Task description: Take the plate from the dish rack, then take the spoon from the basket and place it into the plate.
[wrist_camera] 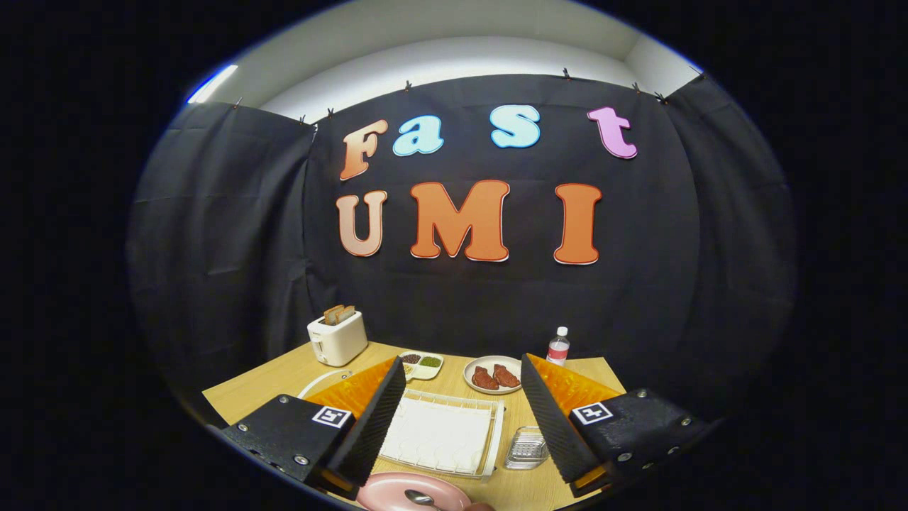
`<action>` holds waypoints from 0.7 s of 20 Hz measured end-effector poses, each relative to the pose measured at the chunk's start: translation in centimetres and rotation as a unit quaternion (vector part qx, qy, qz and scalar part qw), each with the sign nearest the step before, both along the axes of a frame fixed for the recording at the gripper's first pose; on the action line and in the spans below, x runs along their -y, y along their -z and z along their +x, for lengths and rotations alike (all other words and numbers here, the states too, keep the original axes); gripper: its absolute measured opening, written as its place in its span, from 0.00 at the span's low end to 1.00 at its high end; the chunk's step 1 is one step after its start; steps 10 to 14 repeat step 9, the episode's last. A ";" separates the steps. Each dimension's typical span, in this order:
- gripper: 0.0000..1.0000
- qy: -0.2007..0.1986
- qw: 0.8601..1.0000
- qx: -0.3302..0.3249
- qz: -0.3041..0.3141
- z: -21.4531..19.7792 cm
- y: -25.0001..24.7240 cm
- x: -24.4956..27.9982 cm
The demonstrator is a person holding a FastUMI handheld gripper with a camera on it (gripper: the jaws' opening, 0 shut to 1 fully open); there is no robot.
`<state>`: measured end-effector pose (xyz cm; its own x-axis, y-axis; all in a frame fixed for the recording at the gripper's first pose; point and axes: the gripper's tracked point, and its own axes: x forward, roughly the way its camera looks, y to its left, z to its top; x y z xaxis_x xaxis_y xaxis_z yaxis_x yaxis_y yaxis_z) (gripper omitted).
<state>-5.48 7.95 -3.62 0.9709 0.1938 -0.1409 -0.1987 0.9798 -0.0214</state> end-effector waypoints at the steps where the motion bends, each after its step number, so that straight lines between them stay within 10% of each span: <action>1: 0.97 0.002 1.000 0.003 0.002 0.0 -0.3 0.1; 14: 0.97 0.012 1.000 0.009 0.004 0.1 -1.1 0.4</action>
